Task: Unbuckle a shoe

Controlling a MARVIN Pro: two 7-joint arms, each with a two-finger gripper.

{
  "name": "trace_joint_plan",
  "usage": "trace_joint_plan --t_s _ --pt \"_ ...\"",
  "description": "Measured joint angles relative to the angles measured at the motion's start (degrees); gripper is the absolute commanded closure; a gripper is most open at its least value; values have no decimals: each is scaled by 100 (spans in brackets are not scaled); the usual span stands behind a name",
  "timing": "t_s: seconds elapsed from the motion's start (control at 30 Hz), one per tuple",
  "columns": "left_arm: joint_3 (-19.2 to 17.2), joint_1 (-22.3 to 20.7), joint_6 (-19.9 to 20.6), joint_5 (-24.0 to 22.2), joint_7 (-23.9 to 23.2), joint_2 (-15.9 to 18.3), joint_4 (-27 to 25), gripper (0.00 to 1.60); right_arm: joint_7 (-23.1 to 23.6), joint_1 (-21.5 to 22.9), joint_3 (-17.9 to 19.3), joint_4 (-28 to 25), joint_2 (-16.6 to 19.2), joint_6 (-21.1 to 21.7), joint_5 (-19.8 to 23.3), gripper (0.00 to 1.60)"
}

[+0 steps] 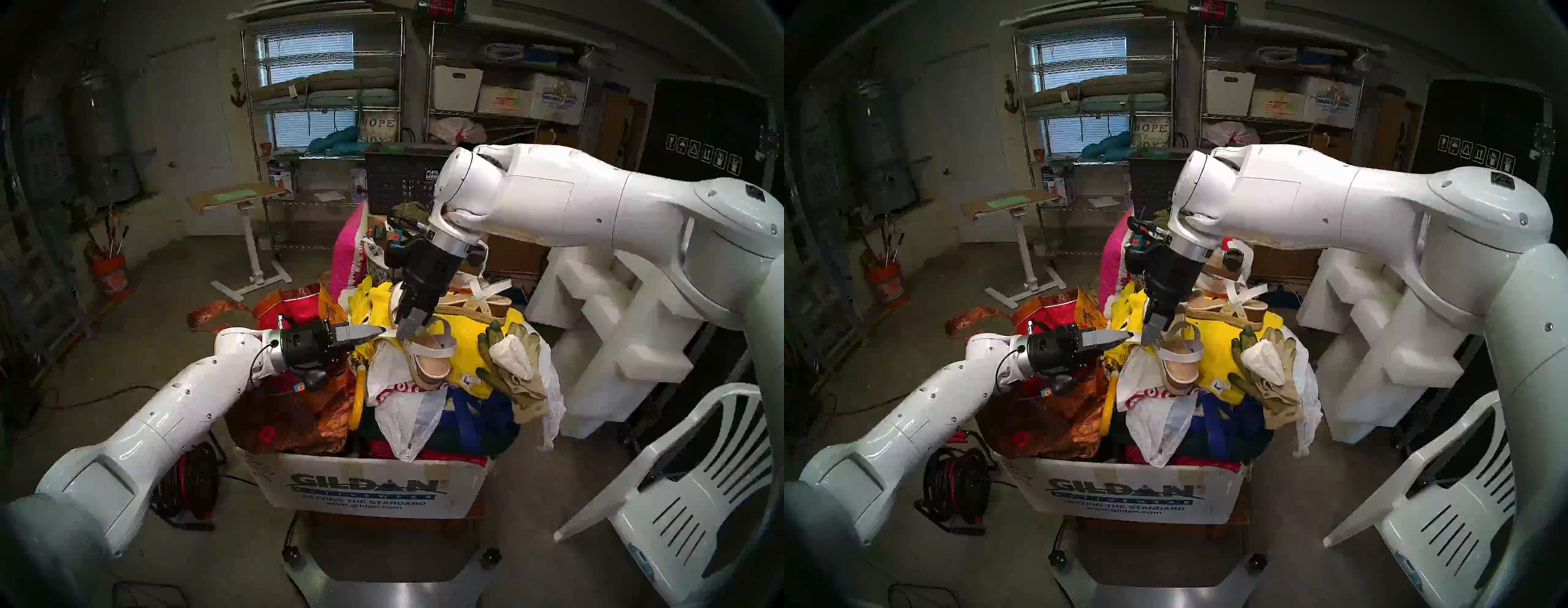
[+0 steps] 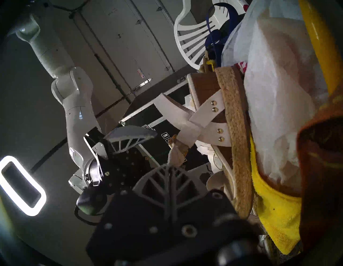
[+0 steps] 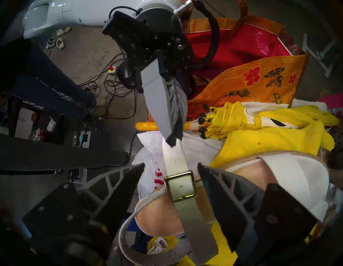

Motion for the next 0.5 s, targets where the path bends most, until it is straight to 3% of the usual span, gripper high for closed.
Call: trace_joint_plan --t_s 0.07,0.5 --pt "-7 -6 -6 -8 -6 -2 1 160 -30 28 21 -51 29 29 46 9" --pt "-20 -19 -147 -30 -124 2 4 160 -96 220 92 -97 172 87 223 9"
